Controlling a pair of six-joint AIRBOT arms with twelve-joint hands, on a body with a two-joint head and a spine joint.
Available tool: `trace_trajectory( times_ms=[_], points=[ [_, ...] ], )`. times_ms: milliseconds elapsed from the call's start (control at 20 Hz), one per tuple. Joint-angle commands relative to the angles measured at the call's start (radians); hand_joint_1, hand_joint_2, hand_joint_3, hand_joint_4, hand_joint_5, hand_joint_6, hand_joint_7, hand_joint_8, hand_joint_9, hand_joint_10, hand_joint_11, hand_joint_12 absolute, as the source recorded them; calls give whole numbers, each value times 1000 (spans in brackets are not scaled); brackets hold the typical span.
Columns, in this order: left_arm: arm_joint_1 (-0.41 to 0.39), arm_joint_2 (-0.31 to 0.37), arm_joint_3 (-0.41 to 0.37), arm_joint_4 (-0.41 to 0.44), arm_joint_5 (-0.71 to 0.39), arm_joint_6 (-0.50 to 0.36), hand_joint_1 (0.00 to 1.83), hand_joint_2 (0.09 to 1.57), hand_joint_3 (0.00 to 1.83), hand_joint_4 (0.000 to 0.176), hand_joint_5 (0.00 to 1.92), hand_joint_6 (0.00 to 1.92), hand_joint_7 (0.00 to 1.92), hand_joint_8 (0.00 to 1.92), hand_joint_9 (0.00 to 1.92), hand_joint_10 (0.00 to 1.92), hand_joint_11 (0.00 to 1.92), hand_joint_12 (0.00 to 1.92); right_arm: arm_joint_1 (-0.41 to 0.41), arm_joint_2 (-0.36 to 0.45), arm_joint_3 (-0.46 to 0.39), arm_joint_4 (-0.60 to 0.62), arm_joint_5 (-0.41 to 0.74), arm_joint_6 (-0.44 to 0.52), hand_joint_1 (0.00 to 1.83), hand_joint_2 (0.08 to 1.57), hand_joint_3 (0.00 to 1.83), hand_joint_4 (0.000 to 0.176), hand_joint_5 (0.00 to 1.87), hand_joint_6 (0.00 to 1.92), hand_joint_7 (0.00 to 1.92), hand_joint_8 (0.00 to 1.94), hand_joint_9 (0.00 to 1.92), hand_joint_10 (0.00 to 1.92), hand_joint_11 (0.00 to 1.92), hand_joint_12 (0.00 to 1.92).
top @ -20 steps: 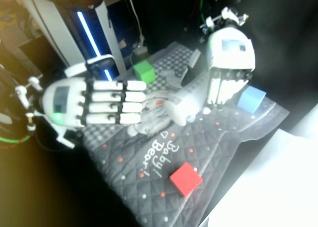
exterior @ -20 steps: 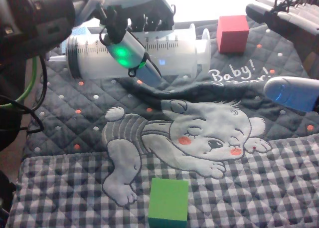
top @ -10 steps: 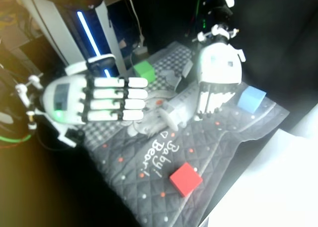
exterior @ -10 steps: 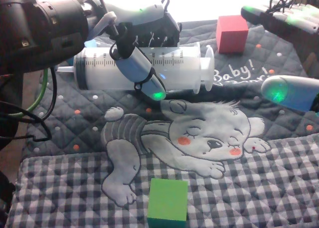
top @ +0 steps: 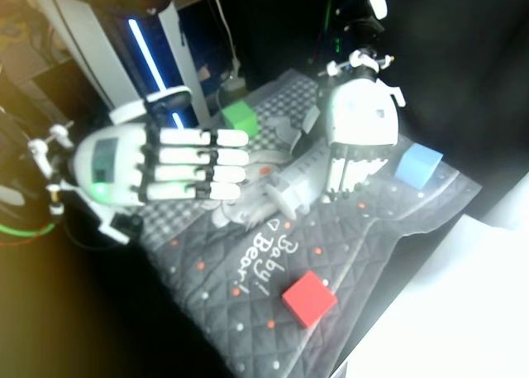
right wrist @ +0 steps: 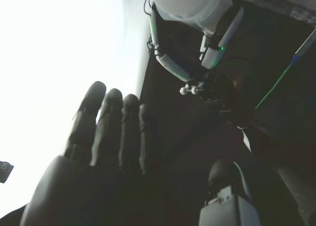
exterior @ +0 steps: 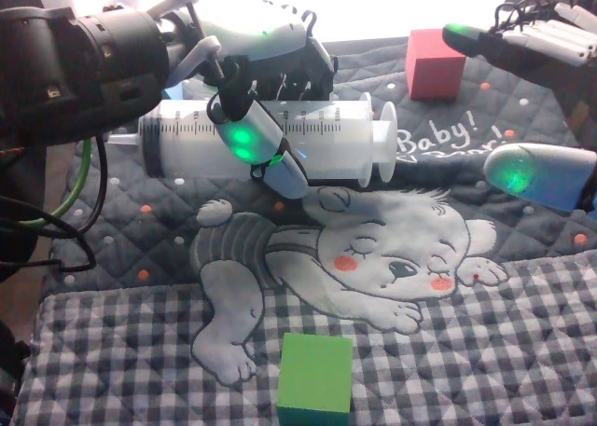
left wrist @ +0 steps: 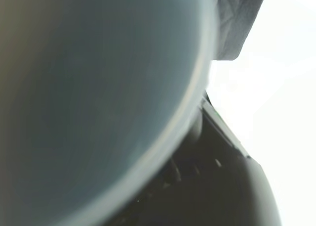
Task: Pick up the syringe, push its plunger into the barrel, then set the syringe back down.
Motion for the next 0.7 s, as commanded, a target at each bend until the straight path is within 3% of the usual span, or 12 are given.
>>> trace_trajectory(
  times_ms=[0, 100, 200, 250, 300, 350, 400, 450, 500, 550, 600, 650],
  points=[
    [-9, -5, -3, -7, -78, -3, 1571, 1115, 0, 159, 1076, 1921, 1297, 1921, 1418, 1921, 1467, 1921, 15, 1, 3, 15, 124, 4, 0, 1095, 10, 0, 281, 4, 290, 3, 258, 7, 0, 749],
    [-9, -5, -7, -6, -83, -3, 1511, 1146, 0, 156, 988, 1921, 1145, 1921, 1265, 1921, 1343, 1921, 15, 1, 3, 15, 125, 4, 65, 939, 0, 0, 115, 1, 35, 3, 18, 2, 0, 64],
    [-8, -5, -9, -4, -84, -3, 1420, 1109, 0, 141, 918, 1921, 1014, 1921, 1110, 1921, 1160, 1921, 15, 0, 3, 15, 126, 4, 25, 958, 0, 0, 71, 2, 0, 0, 0, 0, 10, 7],
    [-6, -5, -12, -1, -85, -3, 1295, 1106, 0, 77, 767, 1918, 860, 1916, 921, 1921, 815, 1921, 15, -1, 3, 16, 126, 4, 40, 952, 0, 0, 82, 6, 0, 0, 0, 0, 8, 4],
    [-4, -5, -15, 5, -85, -3, 1202, 1083, 119, 43, 896, 1210, 933, 1139, 748, 1492, 406, 1770, 15, -1, 4, 16, 126, 4, 19, 950, 0, 0, 72, 1, 0, 0, 0, 0, 0, 0],
    [-3, -5, -17, 10, -84, -3, 1202, 1083, 119, 43, 896, 1210, 933, 1139, 748, 1492, 406, 1770, 15, -1, 4, 16, 126, 4, 19, 950, 0, 0, 72, 1, 0, 0, 0, 0, 0, 0],
    [-2, -4, -20, 14, -84, -3, 1229, 1102, 10, 0, 1000, 1100, 979, 890, 729, 1005, 279, 1479, 15, -1, 4, 16, 126, 4, 16, 933, 0, 0, 71, 1, 0, 0, 0, 0, 0, 0],
    [-2, -4, -22, 17, -84, -3, 1099, 1086, 3, 63, 1023, 945, 917, 435, 739, 626, 181, 1328, 15, -1, 4, 16, 126, 4, 15, 929, 0, 0, 75, 3, 0, 0, 0, 0, 0, 0],
    [-1, -3, -25, 21, -84, -3, 1037, 1092, 2, 153, 999, 950, 819, 159, 648, 345, 35, 1247, 16, -1, 4, 16, 127, 4, 9, 951, 0, 0, 73, 1, 0, 0, 0, 0, 0, 0],
    [0, -2, -29, 27, -84, -3, 958, 934, 0, 47, 893, 177, 685, 9, 585, 80, 0, 1000, 16, -1, 4, 16, 127, 4, 38, 952, 0, 0, 75, 2, 0, 0, 0, 0, 0, 0],
    [2, -1, -31, 28, -85, -3, 943, 850, 0, 62, 748, 17, 483, 13, 384, 16, 0, 589, 16, -1, 4, 16, 128, 4, 23, 943, 0, 0, 81, 3, 0, 0, 0, 0, 0, 0],
    [3, -1, -32, 29, -85, -3, 943, 850, 0, 62, 748, 17, 483, 13, 384, 16, 0, 589, 16, -1, 4, 16, 128, 4, 23, 943, 0, 0, 81, 3, 0, 0, 0, 0, 0, 0]
  ],
)
